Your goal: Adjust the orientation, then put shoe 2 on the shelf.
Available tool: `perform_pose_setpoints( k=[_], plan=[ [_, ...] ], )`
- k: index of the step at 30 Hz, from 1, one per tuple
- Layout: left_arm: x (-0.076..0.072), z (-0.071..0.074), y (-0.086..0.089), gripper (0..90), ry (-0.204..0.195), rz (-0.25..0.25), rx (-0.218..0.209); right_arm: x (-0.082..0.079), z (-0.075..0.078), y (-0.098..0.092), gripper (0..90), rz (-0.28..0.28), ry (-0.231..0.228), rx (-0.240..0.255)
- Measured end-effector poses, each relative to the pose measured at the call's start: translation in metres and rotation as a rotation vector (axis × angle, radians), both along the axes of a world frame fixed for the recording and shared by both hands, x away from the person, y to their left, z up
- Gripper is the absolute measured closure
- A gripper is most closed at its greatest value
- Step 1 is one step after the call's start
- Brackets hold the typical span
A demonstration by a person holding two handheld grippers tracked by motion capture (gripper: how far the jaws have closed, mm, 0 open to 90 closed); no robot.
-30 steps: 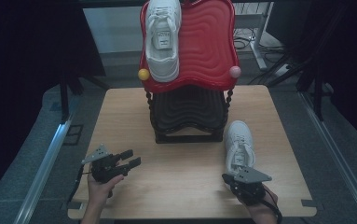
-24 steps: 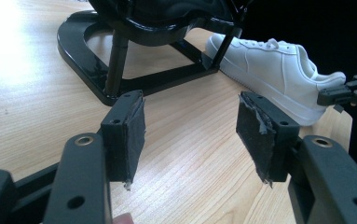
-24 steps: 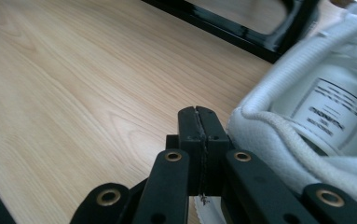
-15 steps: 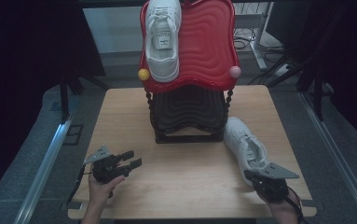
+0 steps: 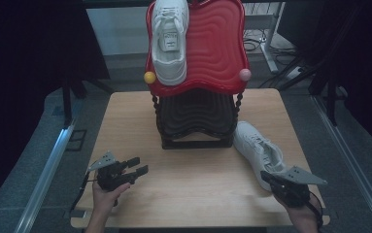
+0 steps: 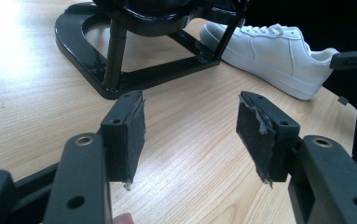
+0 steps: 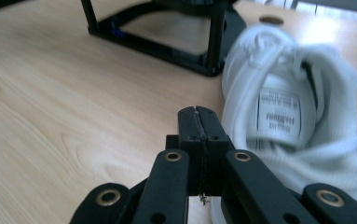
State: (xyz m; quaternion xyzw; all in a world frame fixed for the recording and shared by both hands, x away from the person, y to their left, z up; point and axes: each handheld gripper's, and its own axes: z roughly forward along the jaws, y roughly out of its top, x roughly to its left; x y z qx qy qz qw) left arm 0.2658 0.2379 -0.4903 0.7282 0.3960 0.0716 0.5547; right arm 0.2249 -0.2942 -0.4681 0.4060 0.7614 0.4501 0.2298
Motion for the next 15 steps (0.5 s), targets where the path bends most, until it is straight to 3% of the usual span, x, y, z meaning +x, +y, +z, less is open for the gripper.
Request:
perform_pose_setpoints(
  k=[6, 11, 15],
  plan=[
    [0.000, 0.000, 0.000, 42.4, 0.007, -0.001, -0.005, 0.018, 0.023, -0.010, 88.3, 0.003, -0.074, 0.038],
    [-0.001, 0.001, 0.001, 42.3, 0.007, -0.002, -0.004, 0.048, 0.026, -0.030, 83.5, -0.026, -0.047, 0.067],
    [-0.001, 0.001, 0.001, 42.2, 0.010, -0.001, -0.012, 0.067, 0.024, -0.043, 66.5, -0.066, -0.038, 0.080]
  ],
)
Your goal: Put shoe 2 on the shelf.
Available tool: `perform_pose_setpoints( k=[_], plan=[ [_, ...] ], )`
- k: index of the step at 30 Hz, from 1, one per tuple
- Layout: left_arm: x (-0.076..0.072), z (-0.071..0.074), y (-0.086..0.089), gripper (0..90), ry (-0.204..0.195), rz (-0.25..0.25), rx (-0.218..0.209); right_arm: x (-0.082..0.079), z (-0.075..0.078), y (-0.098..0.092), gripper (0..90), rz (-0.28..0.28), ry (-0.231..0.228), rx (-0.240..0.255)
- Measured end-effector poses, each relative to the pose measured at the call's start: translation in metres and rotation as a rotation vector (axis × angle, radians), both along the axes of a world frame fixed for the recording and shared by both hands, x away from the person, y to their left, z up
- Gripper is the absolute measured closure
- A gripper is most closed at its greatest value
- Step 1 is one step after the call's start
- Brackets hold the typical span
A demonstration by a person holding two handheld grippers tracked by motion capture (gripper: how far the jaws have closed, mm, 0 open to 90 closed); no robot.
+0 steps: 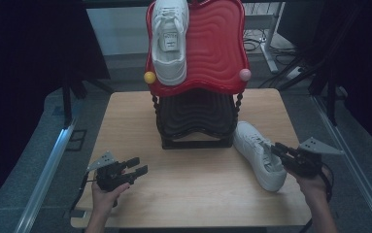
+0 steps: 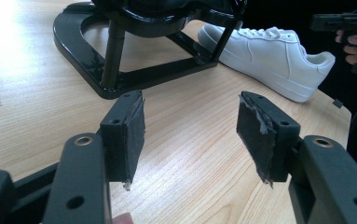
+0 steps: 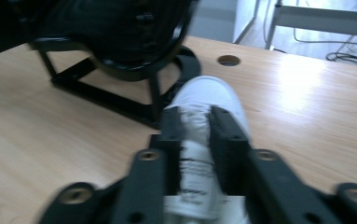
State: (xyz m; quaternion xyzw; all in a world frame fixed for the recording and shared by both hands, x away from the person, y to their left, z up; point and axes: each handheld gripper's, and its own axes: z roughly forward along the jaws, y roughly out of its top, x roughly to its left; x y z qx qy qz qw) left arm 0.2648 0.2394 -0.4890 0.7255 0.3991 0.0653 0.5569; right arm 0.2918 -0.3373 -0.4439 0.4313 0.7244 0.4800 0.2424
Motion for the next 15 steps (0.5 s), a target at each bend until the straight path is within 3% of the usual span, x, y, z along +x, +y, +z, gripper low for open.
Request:
perform_pose_setpoints(
  k=[4, 15],
  plan=[
    [0.001, -0.001, -0.001, 42.0, 0.003, -0.005, 0.006, 0.013, -0.004, -0.006, 53.2, -0.028, 0.028, -0.007],
    [0.000, -0.001, 0.000, 41.5, 0.000, -0.002, 0.001, 0.038, -0.022, 0.001, 51.6, -0.009, 0.122, -0.074]
  ],
)
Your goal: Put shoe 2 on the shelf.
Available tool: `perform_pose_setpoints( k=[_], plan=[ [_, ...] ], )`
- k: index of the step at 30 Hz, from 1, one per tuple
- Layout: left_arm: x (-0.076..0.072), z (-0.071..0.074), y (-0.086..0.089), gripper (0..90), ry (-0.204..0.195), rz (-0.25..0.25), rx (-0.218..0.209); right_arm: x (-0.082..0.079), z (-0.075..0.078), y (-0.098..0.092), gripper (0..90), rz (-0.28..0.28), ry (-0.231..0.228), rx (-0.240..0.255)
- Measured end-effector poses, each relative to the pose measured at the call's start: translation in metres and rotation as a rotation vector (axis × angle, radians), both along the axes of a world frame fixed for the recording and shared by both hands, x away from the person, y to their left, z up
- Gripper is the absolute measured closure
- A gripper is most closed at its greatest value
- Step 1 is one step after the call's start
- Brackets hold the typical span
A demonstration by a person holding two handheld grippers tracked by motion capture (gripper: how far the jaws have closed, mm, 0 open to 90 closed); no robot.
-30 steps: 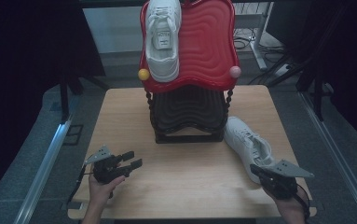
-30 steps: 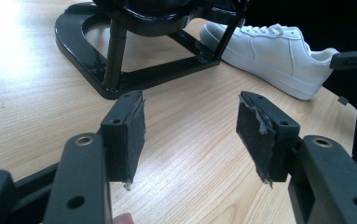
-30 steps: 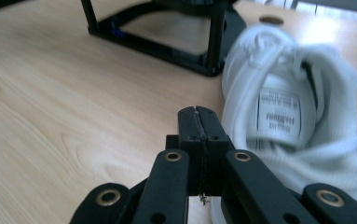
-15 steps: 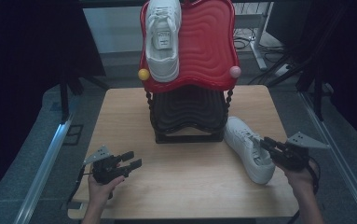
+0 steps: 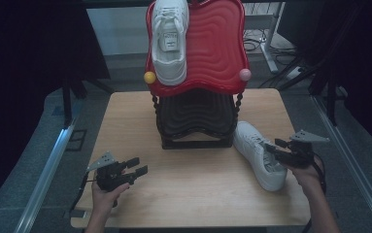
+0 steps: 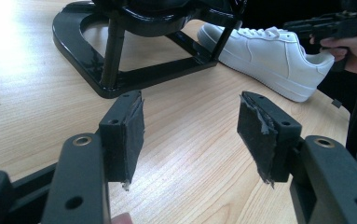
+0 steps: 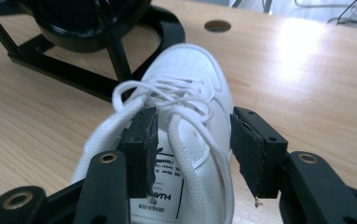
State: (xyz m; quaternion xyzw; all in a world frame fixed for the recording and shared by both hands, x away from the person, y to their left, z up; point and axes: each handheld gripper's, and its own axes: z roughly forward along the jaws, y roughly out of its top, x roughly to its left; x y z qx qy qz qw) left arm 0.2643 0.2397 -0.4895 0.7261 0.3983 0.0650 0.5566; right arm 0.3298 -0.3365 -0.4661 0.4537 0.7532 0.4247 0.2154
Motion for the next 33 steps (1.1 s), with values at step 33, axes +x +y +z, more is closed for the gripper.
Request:
perform_pose_setpoints(
  k=[33],
  plan=[
    [-0.001, -0.003, 0.011, 41.4, 0.011, 0.032, -0.044, -0.019, -0.018, -0.035, 83.2, -0.141, -0.021, 0.431]
  ],
)
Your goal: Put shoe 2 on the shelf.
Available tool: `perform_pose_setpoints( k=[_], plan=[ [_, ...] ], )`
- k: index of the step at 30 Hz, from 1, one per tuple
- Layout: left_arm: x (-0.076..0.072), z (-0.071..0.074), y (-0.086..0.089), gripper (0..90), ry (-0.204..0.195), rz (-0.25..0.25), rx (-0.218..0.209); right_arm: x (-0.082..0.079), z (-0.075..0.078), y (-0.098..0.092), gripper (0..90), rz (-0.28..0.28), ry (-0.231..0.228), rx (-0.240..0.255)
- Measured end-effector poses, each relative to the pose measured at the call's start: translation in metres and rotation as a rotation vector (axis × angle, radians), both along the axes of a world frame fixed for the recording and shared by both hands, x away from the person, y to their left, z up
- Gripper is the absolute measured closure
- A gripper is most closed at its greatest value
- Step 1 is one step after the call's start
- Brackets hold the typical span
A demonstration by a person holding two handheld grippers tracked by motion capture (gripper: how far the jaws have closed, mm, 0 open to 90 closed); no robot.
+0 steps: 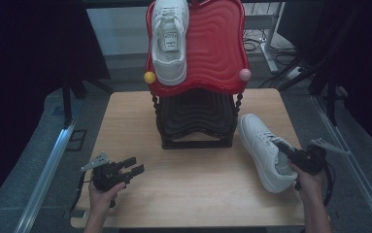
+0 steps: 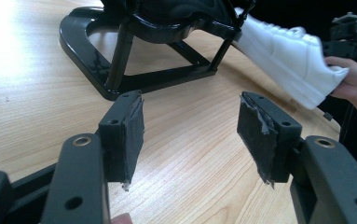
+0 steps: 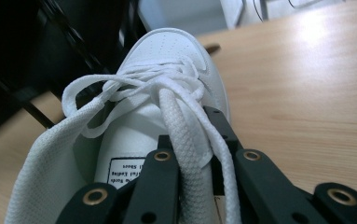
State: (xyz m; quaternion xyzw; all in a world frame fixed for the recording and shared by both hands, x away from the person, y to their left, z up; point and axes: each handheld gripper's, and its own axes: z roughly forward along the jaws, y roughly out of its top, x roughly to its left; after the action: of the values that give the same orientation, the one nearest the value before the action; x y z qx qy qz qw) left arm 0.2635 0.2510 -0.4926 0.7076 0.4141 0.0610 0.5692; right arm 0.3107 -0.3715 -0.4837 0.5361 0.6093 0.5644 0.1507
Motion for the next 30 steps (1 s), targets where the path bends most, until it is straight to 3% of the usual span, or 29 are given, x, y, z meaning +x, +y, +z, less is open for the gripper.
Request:
perform_pose_setpoints(
  k=[5, 8, 15, 23, 30],
  plan=[
    [-0.001, 0.001, -0.002, 41.4, -0.001, 0.012, 0.037, -0.012, 0.007, -0.007, 83.2, -0.031, -0.071, 0.149],
    [-0.001, 0.002, -0.003, 41.3, -0.006, 0.006, 0.039, -0.015, 0.014, -0.010, 83.3, -0.037, -0.098, 0.232],
    [-0.001, 0.001, -0.004, 41.1, 0.001, 0.002, 0.036, -0.018, 0.039, -0.008, 83.3, -0.050, -0.172, 0.347],
    [-0.002, 0.001, -0.005, 41.0, 0.004, -0.006, 0.039, -0.017, 0.078, -0.004, 83.3, -0.083, -0.246, 0.384],
    [-0.001, 0.000, -0.005, 41.0, 0.007, -0.012, 0.043, -0.012, 0.110, 0.000, 83.3, -0.088, -0.285, 0.402]
  ],
)
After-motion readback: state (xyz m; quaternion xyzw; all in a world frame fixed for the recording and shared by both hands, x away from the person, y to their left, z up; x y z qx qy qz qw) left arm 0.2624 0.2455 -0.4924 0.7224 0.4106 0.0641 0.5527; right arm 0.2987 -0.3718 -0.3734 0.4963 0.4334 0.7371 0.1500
